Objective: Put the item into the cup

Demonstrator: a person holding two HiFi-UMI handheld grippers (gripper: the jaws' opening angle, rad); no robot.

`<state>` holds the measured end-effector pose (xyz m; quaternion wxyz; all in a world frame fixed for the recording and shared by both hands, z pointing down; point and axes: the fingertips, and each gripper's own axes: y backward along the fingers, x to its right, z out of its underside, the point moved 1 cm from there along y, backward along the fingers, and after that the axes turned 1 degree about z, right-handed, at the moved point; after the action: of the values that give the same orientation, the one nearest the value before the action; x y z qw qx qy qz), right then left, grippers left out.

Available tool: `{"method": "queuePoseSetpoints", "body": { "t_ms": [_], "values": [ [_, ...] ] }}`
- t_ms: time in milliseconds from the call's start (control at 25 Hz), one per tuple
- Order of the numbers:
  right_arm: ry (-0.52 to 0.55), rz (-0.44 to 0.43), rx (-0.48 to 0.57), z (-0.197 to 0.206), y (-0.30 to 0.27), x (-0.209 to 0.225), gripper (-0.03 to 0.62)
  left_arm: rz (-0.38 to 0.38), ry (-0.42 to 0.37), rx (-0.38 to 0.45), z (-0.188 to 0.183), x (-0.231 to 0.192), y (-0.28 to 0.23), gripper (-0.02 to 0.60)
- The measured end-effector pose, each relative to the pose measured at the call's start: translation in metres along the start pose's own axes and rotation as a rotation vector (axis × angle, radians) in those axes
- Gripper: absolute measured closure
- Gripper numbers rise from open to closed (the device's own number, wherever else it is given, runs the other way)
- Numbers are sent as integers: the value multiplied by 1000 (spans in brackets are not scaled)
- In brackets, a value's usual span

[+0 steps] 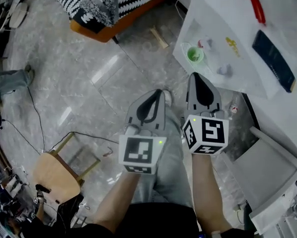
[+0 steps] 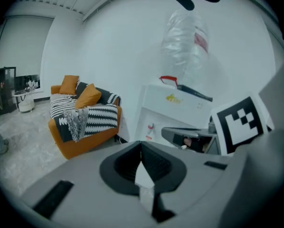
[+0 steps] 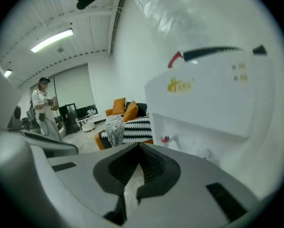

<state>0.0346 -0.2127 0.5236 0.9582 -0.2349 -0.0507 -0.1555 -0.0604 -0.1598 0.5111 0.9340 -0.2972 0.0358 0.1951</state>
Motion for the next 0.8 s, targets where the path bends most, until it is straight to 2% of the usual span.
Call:
{"method": "queuePoseSetpoints", "body": {
  "t_ms": [160, 280, 400, 560, 640, 800],
  "values": [
    [28, -23, 78, -60, 53, -18, 585, 35, -45, 49, -35, 28, 43, 569],
    [36, -37, 109, -93, 96, -32, 585, 64, -47, 64, -55, 49, 80, 569],
    [87, -61, 155, -129, 124, -40, 585, 79, -51, 131, -87, 66, 101, 569],
    [159, -84, 184, -151, 173, -61, 585, 81, -28, 191, -109, 88, 143, 569],
    [175, -81, 211, -165, 194, -68, 585, 81, -45, 232, -124, 96, 162, 569],
    [124, -23, 261, -183, 235, -72, 585, 35, -95, 330, -155, 107, 198, 569]
  ]
}}
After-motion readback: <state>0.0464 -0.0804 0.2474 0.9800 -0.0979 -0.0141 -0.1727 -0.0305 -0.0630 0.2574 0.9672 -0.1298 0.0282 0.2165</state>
